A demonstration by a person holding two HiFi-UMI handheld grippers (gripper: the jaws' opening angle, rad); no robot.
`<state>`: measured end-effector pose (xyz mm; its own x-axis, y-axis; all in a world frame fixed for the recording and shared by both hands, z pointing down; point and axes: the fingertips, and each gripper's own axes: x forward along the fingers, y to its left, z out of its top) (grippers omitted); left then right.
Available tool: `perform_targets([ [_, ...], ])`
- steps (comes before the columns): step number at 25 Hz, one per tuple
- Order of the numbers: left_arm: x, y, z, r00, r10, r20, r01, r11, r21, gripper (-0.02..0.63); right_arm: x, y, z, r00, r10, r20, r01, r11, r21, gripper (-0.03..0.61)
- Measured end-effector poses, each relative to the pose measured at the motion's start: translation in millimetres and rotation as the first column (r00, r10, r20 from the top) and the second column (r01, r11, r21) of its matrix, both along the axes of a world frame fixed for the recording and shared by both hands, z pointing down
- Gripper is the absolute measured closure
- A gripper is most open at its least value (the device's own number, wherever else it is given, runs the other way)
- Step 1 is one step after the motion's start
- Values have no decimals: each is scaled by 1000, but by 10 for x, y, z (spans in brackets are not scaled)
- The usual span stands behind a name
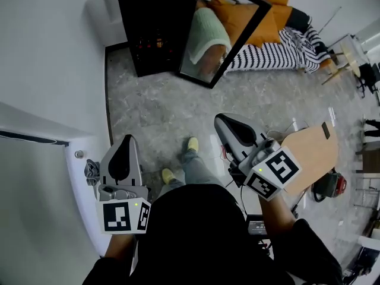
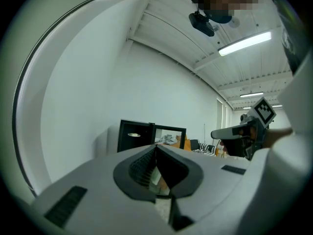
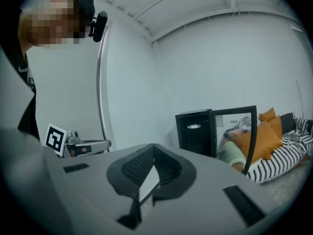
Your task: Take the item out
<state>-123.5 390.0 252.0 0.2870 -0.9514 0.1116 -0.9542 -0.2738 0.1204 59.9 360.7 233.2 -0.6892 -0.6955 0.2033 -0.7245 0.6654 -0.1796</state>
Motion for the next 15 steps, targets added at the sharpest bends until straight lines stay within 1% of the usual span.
perform_targets([
  [8,-16,-240,15,1000,-8,30,7,1000,13,604,-26,-285,99,999,-12,35,12,1000,1,574],
  [12,10,-566,42,999,-17,49,16,1000,12,604,-16,-664,178,998,-17,58,18,1000,-6,574],
  [15,37,-944,73,997,-11,73,11,1000,5,603,-11,-1044,257,997,-22,69,23,1000,-17,574],
])
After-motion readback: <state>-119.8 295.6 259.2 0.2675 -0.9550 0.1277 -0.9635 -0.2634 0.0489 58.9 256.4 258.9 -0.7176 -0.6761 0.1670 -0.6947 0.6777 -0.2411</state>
